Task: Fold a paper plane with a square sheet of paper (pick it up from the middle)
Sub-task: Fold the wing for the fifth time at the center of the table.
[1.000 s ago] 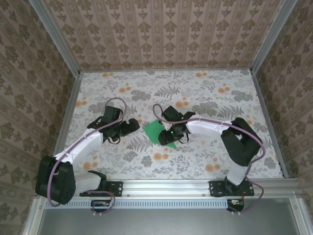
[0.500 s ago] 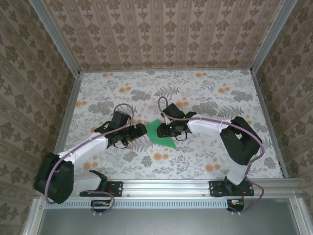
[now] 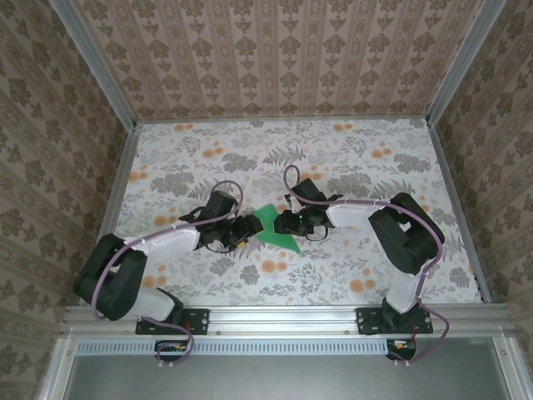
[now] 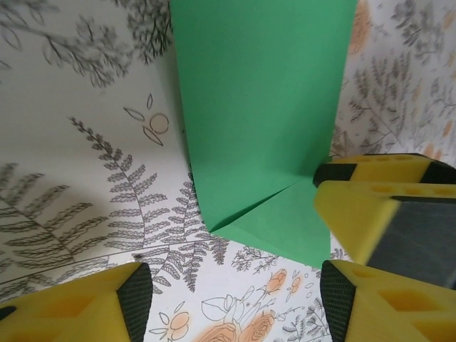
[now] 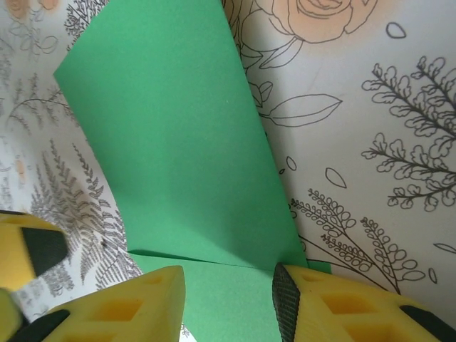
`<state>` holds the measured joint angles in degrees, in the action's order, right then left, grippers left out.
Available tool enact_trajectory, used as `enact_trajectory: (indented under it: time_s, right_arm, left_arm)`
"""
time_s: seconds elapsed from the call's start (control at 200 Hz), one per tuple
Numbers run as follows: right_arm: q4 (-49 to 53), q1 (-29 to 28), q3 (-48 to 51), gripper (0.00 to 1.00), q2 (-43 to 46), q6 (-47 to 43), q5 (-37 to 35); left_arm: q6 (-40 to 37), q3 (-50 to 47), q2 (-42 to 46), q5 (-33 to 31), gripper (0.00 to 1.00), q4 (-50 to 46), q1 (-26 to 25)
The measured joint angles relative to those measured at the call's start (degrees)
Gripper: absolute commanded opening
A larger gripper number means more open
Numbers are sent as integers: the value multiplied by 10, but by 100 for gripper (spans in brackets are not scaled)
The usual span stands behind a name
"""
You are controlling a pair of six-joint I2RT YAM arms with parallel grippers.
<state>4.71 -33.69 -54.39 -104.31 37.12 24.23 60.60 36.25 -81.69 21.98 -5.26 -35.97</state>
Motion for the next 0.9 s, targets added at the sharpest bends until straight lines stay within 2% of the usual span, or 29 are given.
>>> enact_trajectory:
  time_s: [0.325, 0.67, 0.765, 0.9]
  right_arm:
    - [-74, 32, 39, 41, 0, 26, 74]
    - [-127, 52, 65, 41, 0, 49, 119]
    - [-137, 56, 70, 41, 0, 53, 126]
    - [-147, 59, 75, 42, 0, 56, 134]
  left_arm:
    - [21, 32, -62, 8, 61, 17, -15]
    - [31, 54, -89, 8, 59, 26, -19]
    - [36, 54, -97, 12, 55, 34, -19]
    - [44, 55, -109, 18, 43, 48, -19]
